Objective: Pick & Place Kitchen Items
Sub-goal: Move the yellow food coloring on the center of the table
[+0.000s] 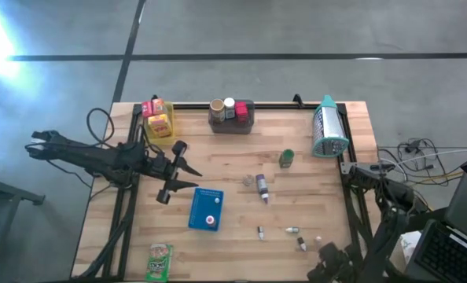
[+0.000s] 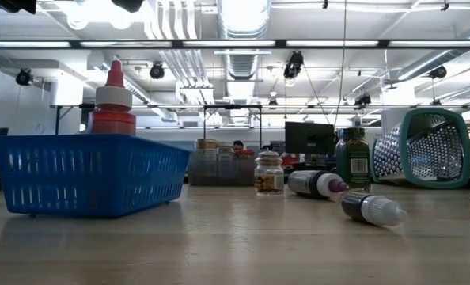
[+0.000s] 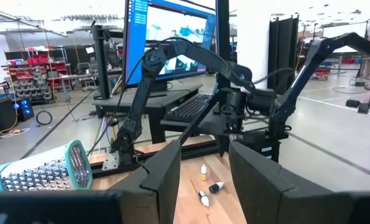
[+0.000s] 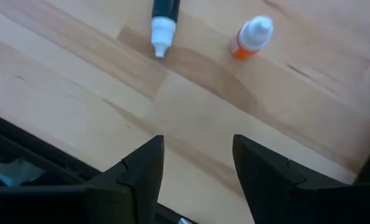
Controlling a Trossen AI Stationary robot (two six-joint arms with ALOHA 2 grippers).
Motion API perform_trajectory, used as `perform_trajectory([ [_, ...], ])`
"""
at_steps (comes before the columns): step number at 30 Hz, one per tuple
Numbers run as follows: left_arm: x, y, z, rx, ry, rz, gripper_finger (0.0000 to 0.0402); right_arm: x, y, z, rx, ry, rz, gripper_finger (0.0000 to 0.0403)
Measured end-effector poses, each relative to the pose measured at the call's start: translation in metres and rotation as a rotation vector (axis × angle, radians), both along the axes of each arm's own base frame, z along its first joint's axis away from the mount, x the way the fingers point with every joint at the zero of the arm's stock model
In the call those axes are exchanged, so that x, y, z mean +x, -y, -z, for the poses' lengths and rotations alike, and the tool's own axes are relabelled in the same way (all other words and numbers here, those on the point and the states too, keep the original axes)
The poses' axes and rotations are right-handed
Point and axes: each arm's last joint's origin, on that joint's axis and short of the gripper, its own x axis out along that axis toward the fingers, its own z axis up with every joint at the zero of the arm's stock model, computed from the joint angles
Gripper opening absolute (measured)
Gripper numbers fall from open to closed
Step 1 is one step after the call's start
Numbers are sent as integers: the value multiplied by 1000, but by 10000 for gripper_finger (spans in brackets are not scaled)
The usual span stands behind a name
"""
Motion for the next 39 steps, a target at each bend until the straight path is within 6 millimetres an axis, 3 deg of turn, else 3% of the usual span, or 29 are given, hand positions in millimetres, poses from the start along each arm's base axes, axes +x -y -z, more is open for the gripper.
perform_trajectory([
  [10,-1,0,-1,-13,0,1,144,1,-10,47,-127,10,-9,167],
  [16,-1,0,-1,-13,0,2,144,2,-12,57,-76,77,-7,174],
  [25,-1,0,-1,-9,1,2,144,0,0,74,-87,176,-15,191],
  [31,-1,0,-1,-17,-1,3,144,-8,15,74,-27,206,-12,183],
  [39,-1,0,-1,-60,-13,8,144,-32,39,55,81,153,-37,169],
])
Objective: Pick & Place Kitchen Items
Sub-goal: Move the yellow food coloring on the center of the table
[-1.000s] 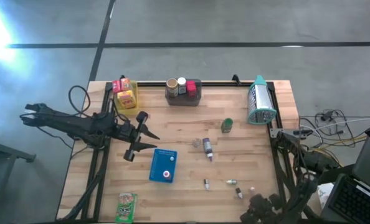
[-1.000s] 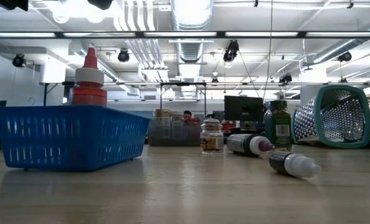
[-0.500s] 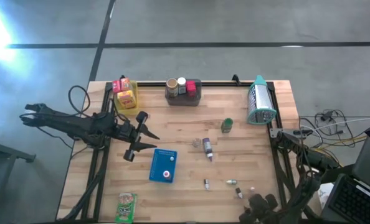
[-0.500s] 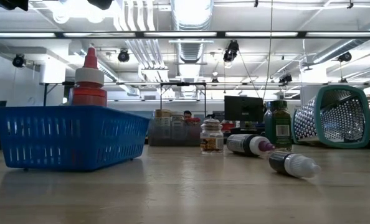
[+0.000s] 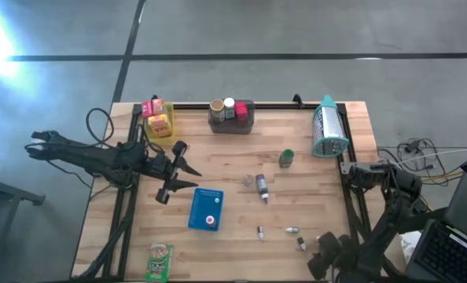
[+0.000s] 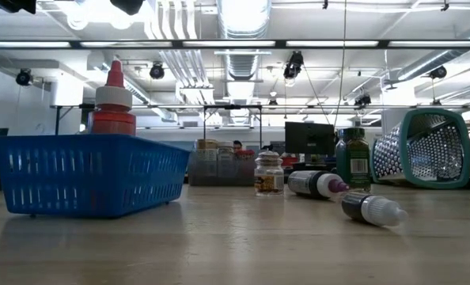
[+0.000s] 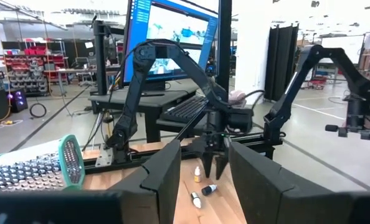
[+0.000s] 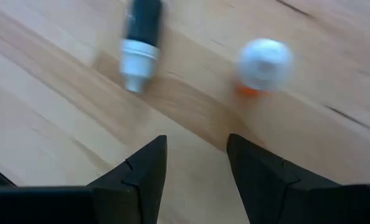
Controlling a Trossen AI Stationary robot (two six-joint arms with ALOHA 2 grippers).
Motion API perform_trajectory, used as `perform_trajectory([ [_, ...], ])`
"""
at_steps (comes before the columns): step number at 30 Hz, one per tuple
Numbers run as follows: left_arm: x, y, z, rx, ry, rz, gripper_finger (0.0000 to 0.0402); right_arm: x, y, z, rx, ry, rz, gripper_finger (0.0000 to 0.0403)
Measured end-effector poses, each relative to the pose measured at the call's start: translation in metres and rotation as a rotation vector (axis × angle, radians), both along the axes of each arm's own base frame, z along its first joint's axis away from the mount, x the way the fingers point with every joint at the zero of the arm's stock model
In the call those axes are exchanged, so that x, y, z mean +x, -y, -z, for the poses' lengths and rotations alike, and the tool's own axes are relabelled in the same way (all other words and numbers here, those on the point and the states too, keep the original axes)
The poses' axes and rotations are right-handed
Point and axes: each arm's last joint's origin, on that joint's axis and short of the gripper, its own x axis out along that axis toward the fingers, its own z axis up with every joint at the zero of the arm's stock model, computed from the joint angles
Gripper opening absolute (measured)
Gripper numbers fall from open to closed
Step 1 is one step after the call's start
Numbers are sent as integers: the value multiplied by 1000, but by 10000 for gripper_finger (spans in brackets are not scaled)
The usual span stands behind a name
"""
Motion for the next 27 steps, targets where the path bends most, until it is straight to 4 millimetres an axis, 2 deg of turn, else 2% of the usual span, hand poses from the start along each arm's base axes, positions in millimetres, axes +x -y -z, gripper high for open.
perform_trajectory([
  [5,0,0,0,-23,-7,4,144,-13,17,-5,42,-15,-19,164],
  [10,0,0,0,-26,-8,3,144,-19,30,2,34,3,-29,176],
  [14,0,0,0,-26,-8,1,144,-17,31,6,20,74,-56,194],
  [20,0,0,0,-5,-1,-3,144,-16,30,11,-30,86,-121,215],
  [27,0,-1,0,-9,-2,-30,144,-16,32,14,-82,89,-143,204],
])
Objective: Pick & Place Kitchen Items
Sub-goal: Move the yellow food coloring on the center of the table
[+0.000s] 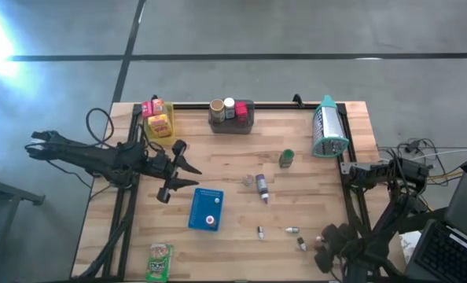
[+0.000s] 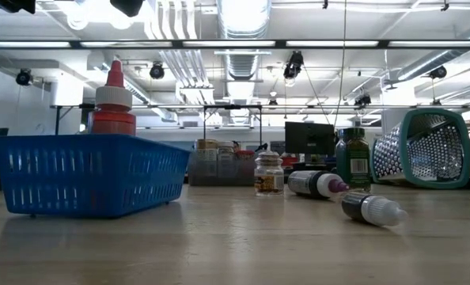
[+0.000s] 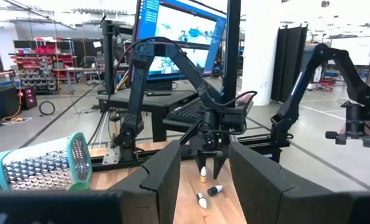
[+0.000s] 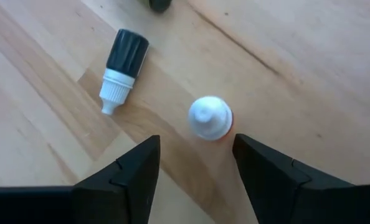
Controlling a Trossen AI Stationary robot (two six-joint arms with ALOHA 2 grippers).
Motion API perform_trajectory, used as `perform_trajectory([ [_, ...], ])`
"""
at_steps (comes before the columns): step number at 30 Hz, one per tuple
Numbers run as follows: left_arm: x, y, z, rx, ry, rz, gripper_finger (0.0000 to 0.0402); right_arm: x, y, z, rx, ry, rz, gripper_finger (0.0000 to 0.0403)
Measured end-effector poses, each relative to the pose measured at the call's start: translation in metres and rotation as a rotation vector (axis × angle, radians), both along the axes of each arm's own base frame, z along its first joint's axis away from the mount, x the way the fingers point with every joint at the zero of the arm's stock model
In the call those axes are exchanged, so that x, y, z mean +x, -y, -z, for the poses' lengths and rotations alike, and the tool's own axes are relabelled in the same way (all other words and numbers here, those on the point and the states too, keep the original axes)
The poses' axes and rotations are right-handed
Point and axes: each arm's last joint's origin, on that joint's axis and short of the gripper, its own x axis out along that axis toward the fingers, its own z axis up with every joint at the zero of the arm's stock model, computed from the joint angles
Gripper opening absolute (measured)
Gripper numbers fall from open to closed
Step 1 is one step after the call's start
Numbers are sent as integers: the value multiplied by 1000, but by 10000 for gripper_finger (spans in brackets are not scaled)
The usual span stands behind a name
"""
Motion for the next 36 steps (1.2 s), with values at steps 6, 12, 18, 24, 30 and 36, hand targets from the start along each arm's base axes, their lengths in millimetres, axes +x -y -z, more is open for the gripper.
perform_trajectory([
  [6,0,0,0,-1,0,0,144,0,3,1,-31,4,3,187],
  [12,0,0,0,0,-1,1,144,-1,6,1,-61,9,16,174],
  [18,0,0,0,0,-1,1,144,0,7,1,-65,21,19,157],
  [24,0,0,0,0,-1,2,144,1,7,1,-75,54,16,130],
  [30,0,0,0,0,-1,2,144,1,7,1,-76,64,16,88],
  [36,0,0,0,0,-1,2,144,4,8,-8,-29,64,30,67],
])
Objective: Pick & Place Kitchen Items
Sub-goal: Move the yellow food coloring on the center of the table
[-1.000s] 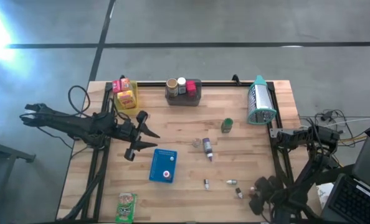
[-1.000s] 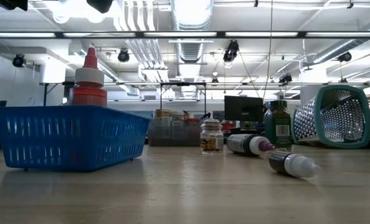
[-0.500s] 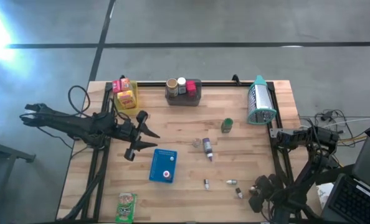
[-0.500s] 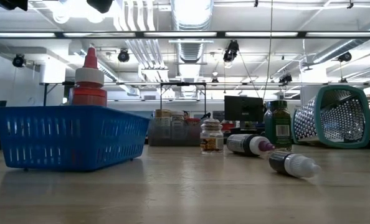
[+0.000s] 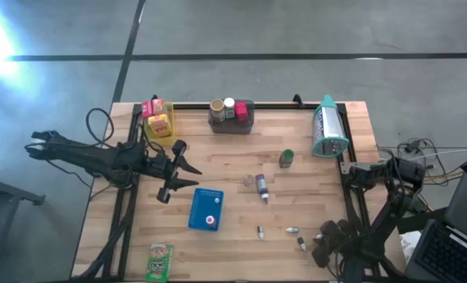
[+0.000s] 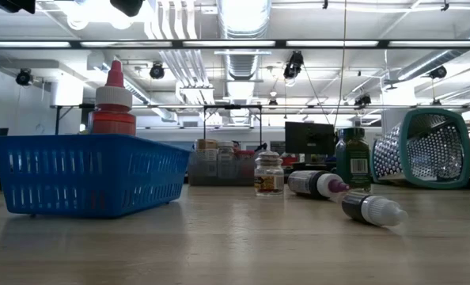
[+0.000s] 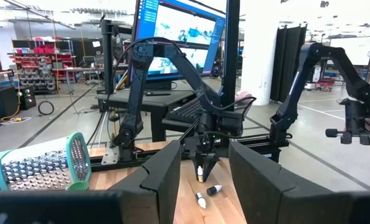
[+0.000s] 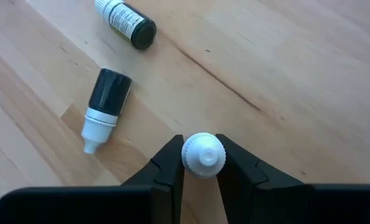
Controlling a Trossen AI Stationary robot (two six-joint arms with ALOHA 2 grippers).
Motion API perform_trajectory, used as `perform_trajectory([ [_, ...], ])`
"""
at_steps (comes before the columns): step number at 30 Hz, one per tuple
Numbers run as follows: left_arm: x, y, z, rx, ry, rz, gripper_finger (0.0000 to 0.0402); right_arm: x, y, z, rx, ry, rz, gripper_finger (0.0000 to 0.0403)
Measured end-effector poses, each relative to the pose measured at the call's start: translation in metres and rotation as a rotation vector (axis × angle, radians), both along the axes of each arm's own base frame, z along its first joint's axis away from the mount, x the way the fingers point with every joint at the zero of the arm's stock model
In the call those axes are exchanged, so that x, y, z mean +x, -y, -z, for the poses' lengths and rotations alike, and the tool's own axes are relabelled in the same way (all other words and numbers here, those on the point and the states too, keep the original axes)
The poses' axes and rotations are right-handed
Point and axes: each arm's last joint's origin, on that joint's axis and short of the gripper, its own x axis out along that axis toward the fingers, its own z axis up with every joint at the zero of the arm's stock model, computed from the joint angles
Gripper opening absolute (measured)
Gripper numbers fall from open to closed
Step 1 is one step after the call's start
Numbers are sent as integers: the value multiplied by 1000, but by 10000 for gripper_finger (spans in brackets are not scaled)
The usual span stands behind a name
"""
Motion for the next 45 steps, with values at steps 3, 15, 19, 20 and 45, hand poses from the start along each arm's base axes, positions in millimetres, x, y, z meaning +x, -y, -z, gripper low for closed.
perform_trajectory([
  [3,0,0,0,0,0,-1,144,6,5,-12,25,5,1,75],
  [15,0,0,1,3,-15,0,144,73,71,-81,-36,63,-177,70],
  [19,0,0,1,2,-14,0,144,103,105,-103,-96,138,-268,78],
  [20,0,0,1,3,-14,0,144,110,114,-107,-113,157,-291,80],
  [45,1,0,4,21,-37,-1,144,230,285,-124,-282,274,-558,74],
])
